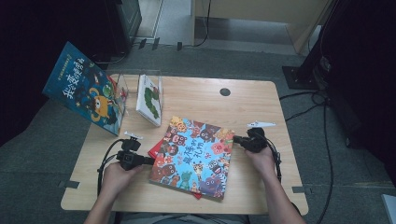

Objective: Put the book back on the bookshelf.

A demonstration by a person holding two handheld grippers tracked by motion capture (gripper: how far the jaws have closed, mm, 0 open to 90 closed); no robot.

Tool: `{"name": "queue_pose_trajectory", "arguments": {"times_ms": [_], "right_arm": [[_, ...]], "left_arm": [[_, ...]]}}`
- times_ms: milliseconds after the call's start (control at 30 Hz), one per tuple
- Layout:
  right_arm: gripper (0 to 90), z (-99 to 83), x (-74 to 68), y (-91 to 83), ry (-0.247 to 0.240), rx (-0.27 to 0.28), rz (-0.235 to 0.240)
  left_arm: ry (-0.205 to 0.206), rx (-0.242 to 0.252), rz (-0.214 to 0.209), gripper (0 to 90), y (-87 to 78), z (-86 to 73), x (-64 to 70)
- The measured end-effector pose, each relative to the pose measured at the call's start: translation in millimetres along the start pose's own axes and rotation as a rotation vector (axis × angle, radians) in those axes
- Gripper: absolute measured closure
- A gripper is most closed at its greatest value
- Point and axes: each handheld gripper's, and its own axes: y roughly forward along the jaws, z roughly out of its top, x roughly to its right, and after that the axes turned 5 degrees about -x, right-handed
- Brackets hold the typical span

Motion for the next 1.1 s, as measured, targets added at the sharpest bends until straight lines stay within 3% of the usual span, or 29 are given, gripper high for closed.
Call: {"name": "queue_pose_trajectory", "arguments": {"times_ms": [467,800,1100], "right_arm": [[90.0,9.1,-8.5,10.9,-0.036,-0.022,0.033],[90.0,9.3,-13.3,10.6,-0.079,-0.024,0.023],[90.0,2.6,-19.9,4.8,-0.125,-0.026,0.039]], "left_arm": [[-0.039,0.015,-0.005,85.6,-3.4,-8.3,-1.0],[-0.061,0.049,-0.011,68.7,-7.8,-4.7,-5.6],[-0.042,0.053,-0.005,52.1,-2.1,2.1,-4.3]]}}
